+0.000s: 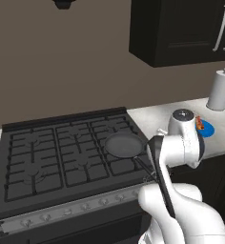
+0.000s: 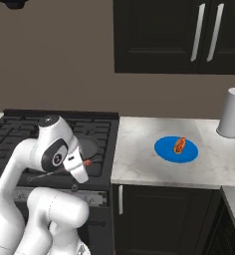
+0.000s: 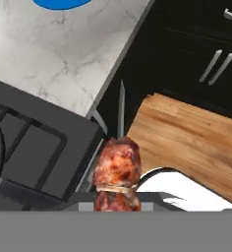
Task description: Place the cold items (mushroom and tomato) from the fridge in one tupperware on the dining counter. Place the warm items (kebab skewer and hot dog) in the stove area in another tupperware.
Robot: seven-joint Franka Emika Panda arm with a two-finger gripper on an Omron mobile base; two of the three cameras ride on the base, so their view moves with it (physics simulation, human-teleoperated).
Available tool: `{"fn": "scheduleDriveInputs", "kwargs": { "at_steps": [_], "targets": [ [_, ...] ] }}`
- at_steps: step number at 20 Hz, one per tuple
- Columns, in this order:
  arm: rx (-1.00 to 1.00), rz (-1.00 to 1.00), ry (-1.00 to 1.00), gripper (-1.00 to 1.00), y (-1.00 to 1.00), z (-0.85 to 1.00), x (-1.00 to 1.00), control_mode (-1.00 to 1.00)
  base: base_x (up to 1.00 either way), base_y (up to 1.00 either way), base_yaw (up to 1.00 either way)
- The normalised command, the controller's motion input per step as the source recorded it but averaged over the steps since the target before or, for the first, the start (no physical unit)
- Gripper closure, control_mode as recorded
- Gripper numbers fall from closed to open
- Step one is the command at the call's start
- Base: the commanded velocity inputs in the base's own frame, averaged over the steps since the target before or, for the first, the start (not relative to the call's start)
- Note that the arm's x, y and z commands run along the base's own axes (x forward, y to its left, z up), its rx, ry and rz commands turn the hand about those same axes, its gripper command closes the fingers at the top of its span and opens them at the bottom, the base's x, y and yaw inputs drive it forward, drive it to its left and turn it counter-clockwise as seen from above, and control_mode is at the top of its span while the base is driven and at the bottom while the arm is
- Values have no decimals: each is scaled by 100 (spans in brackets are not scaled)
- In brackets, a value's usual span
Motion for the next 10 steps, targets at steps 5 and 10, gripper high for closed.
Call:
{"fn": "scheduleDriveInputs", "kwargs": {
  "at_steps": [5, 10],
  "targets": [
    [11, -59, 2, 100, -25, -23, -30, -100, 0, 0, 0],
    [17, -14, -14, 100, -7, 0, -40, -100, 0, 0, 0]
  ]
}}
